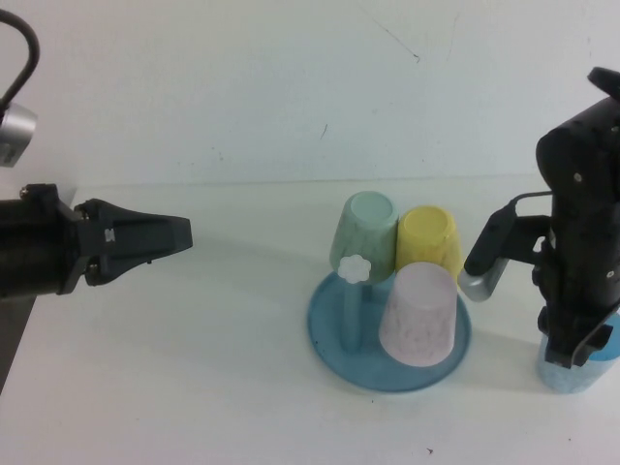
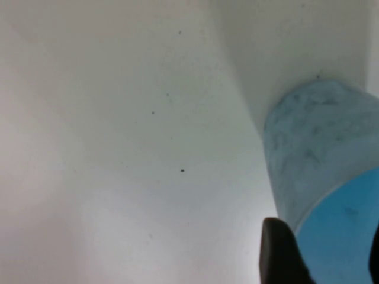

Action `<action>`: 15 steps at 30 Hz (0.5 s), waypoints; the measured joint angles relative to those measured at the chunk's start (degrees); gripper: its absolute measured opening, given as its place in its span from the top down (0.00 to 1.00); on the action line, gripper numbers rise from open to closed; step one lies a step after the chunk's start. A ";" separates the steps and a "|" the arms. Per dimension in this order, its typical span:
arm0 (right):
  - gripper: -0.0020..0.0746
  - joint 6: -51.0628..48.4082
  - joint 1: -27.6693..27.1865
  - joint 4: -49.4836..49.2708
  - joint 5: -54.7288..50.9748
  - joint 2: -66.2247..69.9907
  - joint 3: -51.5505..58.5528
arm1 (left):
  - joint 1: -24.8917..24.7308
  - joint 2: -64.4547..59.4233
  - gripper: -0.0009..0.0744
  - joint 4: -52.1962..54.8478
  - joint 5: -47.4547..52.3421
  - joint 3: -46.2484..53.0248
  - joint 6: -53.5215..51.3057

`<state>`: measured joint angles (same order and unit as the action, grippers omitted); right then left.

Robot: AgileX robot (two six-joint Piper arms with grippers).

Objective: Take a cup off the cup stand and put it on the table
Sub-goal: Place the cup on the table

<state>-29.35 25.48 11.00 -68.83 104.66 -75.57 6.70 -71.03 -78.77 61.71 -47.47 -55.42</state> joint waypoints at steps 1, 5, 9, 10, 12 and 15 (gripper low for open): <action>0.56 0.45 0.00 -0.25 0.00 -0.83 0.00 | 0.00 0.00 0.99 0.02 -0.11 0.00 0.00; 0.56 3.12 0.00 -3.13 -0.11 -6.25 0.00 | 0.00 0.00 0.99 0.13 -0.98 0.00 -0.49; 0.60 3.98 0.00 -9.22 -0.43 -14.26 0.00 | 0.00 0.00 0.99 0.92 -2.54 0.00 -2.15; 0.63 3.98 0.00 -10.28 -0.55 -16.29 0.00 | 0.00 0.00 0.99 1.17 -3.07 0.00 -2.48; 0.73 3.87 0.00 -12.38 -0.55 -22.16 0.90 | 0.00 0.00 0.99 1.69 -4.99 0.00 -2.64; 0.89 3.87 0.00 -14.08 2.97 -33.09 5.25 | 0.00 0.82 0.99 2.52 -9.42 0.00 -2.52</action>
<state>-25.48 25.48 -3.08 -65.86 71.56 -70.32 6.70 -70.22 -76.24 52.29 -47.47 -57.94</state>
